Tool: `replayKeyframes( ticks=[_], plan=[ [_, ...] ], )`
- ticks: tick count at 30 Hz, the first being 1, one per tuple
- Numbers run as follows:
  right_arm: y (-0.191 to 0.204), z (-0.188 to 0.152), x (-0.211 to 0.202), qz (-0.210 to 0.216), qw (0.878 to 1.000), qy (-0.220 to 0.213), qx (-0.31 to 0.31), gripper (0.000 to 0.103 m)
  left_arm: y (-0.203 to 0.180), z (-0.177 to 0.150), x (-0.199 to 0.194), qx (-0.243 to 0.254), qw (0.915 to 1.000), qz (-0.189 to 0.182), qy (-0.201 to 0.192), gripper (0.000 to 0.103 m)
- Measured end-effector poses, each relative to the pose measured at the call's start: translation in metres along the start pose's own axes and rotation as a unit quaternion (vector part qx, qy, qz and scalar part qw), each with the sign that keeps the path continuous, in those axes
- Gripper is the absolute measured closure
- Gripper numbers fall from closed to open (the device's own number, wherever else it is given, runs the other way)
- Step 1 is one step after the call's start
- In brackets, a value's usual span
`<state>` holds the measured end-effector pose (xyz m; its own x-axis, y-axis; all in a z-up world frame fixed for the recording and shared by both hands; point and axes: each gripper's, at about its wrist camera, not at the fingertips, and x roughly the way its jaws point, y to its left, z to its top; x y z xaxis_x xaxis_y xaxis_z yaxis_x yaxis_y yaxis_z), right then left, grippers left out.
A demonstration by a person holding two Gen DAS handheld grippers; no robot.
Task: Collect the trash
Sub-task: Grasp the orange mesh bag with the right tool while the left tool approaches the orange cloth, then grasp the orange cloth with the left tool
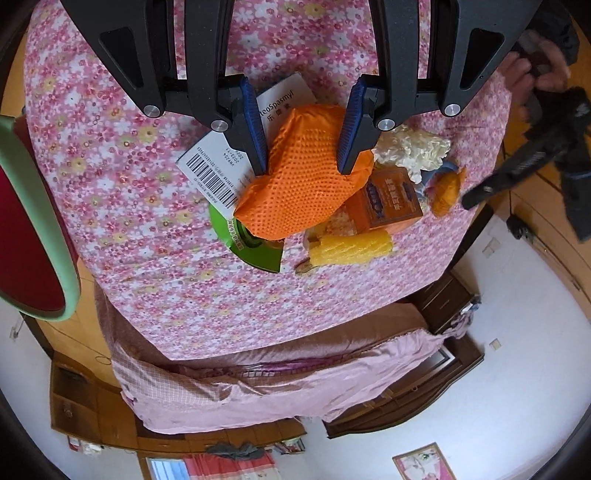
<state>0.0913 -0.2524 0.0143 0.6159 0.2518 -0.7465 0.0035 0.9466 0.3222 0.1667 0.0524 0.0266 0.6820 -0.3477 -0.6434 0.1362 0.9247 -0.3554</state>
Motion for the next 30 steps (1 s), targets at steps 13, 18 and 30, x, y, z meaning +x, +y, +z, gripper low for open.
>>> replayKeyframes(
  ticks=[13, 18, 30],
  plan=[
    [-0.006, -0.013, -0.022, 0.032, 0.999, -0.026, 0.013, 0.095, -0.015, -0.004, -0.043, 0.005, 0.9995, 0.0, -0.032, 0.1],
    [-0.011, -0.016, -0.045, 0.032, 0.998, -0.05, 0.017, 0.096, -0.011, 0.002, -0.025, 0.012, 0.9996, 0.025, -0.005, 0.079],
    [-0.029, -0.012, -0.077, 0.025, 0.996, -0.081, 0.034, 0.096, -0.021, 0.0, 0.036, 0.046, 0.9934, 0.08, 0.068, 0.06]
  ],
)
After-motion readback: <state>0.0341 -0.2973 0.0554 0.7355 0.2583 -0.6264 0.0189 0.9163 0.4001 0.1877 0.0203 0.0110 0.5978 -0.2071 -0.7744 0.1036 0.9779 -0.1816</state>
